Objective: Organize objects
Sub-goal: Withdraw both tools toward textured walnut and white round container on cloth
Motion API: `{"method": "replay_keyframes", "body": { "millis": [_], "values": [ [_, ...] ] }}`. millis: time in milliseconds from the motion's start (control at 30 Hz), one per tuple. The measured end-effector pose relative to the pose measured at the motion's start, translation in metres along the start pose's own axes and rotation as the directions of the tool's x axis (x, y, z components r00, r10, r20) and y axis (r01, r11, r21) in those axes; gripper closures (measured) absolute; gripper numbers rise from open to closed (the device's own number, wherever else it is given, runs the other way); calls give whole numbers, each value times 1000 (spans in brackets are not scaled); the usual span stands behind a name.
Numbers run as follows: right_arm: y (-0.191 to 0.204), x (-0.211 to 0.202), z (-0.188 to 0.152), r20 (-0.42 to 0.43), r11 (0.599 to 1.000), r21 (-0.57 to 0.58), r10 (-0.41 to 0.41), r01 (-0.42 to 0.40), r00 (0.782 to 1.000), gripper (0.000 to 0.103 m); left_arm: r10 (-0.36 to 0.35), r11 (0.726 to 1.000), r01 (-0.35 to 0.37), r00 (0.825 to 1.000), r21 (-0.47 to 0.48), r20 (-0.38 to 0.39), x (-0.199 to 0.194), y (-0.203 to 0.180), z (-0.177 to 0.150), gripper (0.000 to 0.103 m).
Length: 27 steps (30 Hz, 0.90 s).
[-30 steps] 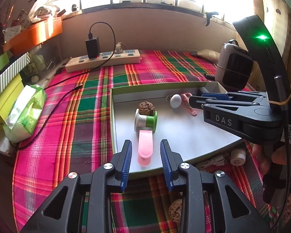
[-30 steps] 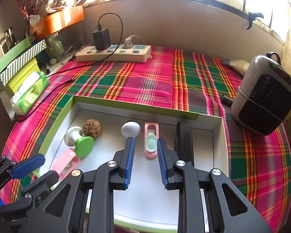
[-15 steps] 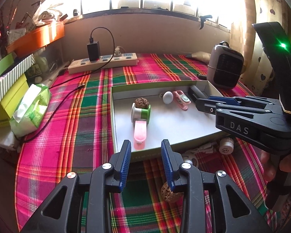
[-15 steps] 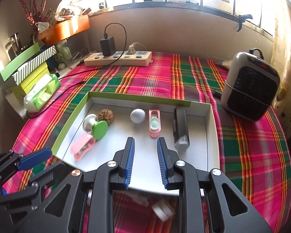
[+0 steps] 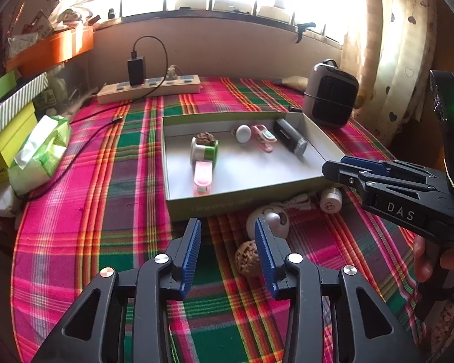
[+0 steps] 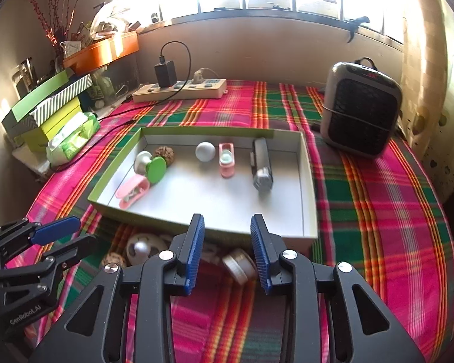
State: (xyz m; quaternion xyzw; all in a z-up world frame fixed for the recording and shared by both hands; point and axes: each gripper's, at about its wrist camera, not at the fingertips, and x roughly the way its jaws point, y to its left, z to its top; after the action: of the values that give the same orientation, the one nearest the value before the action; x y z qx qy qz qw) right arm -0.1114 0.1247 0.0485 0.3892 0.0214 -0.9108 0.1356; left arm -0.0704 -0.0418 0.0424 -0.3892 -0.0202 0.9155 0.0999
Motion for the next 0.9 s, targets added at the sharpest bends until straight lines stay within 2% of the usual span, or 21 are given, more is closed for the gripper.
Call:
{"method": "replay_keyframes", "body": {
  "millis": [200, 367, 500, 900],
  "values": [
    [-12, -10, -16, 5, 999, 32, -9, 9, 1000, 69, -16, 1000, 16, 999, -1, -28, 4, -3, -10, 65],
    [-21, -11, -34, -10, 999, 41, -20, 21, 1000, 61, -45, 999, 45, 998, 6, -41, 6, -7, -13, 65],
    [-28, -10, -44, -29, 998, 52, -29, 30, 999, 61, -45, 999, 45, 998, 9, -49, 9, -8, -15, 65],
    [-31, -5, -51, -52, 999, 51, -10, 13, 999, 59, -43, 999, 44, 995, 17, -86, 22, -13, -17, 65]
  ]
}}
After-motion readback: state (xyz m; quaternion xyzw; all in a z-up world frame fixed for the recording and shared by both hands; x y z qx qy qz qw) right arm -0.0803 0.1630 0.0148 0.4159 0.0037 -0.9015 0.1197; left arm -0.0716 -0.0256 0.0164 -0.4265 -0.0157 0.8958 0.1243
